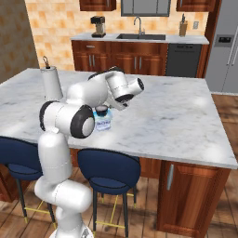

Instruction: Stack the yogurt containers by placing the smaller containers on top of the larger containers.

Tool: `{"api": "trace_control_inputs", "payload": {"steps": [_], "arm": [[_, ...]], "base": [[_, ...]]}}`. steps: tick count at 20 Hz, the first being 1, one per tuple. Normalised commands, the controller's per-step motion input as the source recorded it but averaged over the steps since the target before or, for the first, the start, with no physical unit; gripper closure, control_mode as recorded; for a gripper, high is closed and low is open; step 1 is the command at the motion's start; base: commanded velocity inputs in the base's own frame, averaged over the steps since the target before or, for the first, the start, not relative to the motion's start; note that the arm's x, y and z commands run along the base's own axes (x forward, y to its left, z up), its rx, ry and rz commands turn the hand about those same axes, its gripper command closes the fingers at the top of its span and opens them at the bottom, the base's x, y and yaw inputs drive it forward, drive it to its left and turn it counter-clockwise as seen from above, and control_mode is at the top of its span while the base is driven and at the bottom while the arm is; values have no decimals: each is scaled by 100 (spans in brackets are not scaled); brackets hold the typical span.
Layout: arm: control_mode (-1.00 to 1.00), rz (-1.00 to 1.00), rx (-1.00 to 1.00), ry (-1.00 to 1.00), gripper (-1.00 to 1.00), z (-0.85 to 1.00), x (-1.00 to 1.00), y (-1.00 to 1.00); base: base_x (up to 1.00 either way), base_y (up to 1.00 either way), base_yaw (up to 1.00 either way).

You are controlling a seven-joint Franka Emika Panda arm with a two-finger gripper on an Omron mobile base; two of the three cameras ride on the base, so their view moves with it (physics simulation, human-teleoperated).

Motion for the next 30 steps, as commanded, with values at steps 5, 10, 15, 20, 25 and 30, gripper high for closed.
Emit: {"api": "trace_control_inputs", "payload": {"steps": [5,10,15,20,25,30], "arm": [[-100,-10,-3,-9,-100,35,-76,25],[-100,-7,-11,-5,-100,53,-47,54],[-100,-7,-19,1,-100,62,-11,75],[-100,-9,-26,1,-100,51,-12,74],[-100,-2,-30,0,-100,13,-2,60],[-100,0,-24,5,-100,-15,0,40]], "base": [[0,0,0],[0,0,0],[0,0,0],[0,0,0],[0,0,0],[0,0,0]]}}
